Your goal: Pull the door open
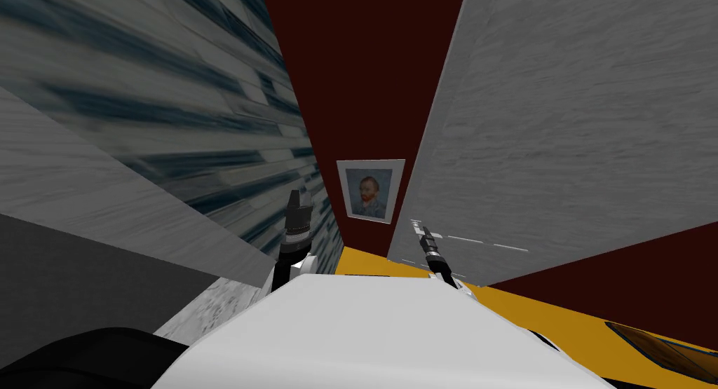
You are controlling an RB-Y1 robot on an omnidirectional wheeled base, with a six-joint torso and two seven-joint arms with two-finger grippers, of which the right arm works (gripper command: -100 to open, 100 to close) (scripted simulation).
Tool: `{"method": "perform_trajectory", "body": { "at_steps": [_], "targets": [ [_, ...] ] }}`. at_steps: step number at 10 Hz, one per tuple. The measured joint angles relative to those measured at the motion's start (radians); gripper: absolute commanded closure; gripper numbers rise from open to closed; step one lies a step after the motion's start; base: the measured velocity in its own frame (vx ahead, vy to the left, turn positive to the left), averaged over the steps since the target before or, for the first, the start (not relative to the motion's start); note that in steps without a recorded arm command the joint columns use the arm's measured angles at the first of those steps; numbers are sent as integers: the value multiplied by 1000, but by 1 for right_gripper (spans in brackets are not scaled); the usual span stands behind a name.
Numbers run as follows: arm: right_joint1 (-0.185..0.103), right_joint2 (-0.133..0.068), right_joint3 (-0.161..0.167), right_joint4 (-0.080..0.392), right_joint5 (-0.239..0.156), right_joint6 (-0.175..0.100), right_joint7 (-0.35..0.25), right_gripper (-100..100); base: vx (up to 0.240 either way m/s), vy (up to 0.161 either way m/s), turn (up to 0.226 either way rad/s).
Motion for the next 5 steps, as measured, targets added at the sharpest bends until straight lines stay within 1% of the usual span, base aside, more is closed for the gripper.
{"method": "perform_trajectory", "body": {
  "at_steps": [5],
  "targets": [
    [1, 1, 1, -3, 1, 4, 0, 100, -10, 0, 0]
  ]
}}
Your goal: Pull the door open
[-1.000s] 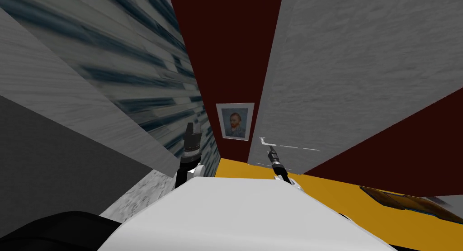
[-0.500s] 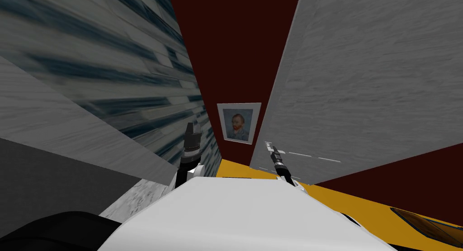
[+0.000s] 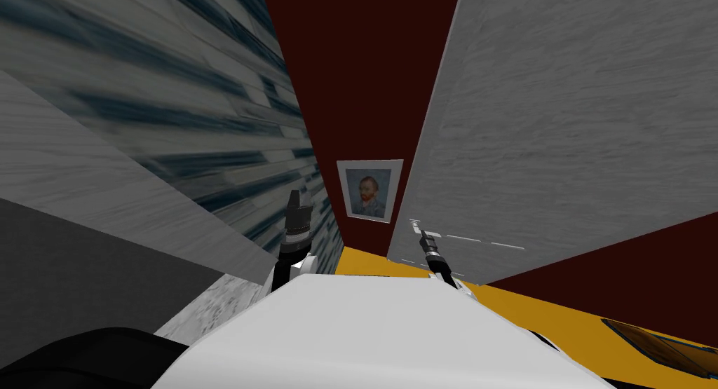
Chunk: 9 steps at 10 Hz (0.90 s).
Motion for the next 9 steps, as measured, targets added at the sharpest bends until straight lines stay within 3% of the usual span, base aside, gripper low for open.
{"method": "perform_trajectory", "body": {
  "at_steps": [4, 6, 9],
  "targets": [
    [6, -21, 17, 2, 14, -24, -29, 100, -182, -34, 94],
    [29, -28, 39, -12, 32, -30, -56, 100, -219, -86, 137],
    [37, -49, 71, -1, 57, -63, -98, 100, -201, -70, 113]
  ]
}}
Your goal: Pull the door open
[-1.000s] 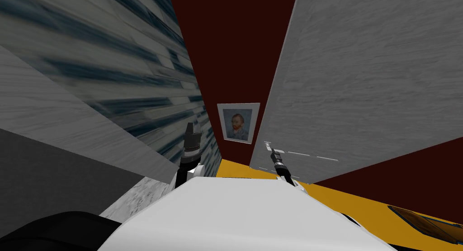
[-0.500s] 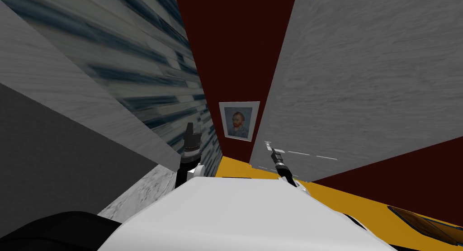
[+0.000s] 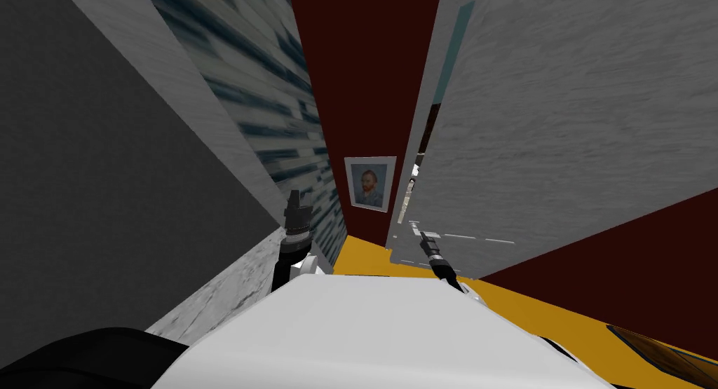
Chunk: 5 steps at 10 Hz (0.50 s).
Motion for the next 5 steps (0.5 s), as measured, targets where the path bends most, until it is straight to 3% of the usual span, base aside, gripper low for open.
{"method": "perform_trajectory", "body": {
  "at_steps": [2, 5],
  "targets": [
    [6, -3, 12, -3, 9, -8, -13, 100, -119, -29, 73],
    [16, -30, 27, 22, 30, -67, -47, 100, -224, -62, 113]
  ]
}}
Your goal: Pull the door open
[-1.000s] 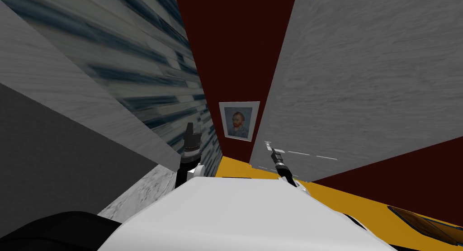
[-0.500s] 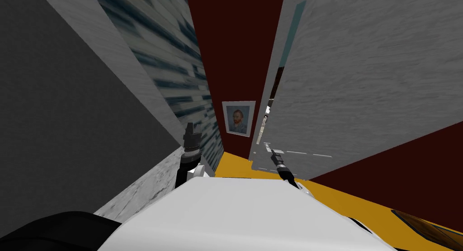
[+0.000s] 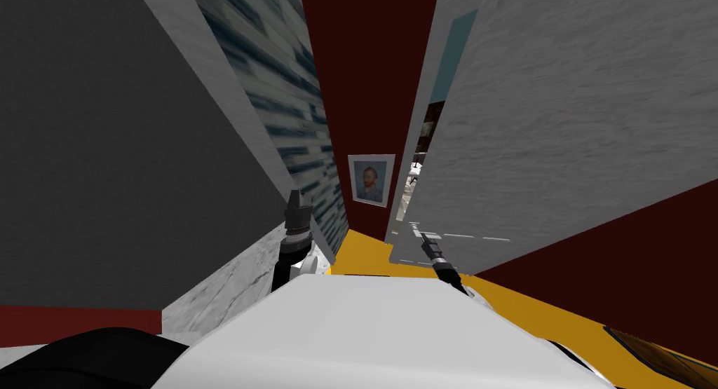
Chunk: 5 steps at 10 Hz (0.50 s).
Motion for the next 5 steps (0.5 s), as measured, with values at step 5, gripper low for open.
{"method": "perform_trajectory", "body": {
  "at_steps": [5],
  "targets": [
    [45, -31, 26, -2, 32, -53, -50, 100, -140, -36, 70]
  ]
}}
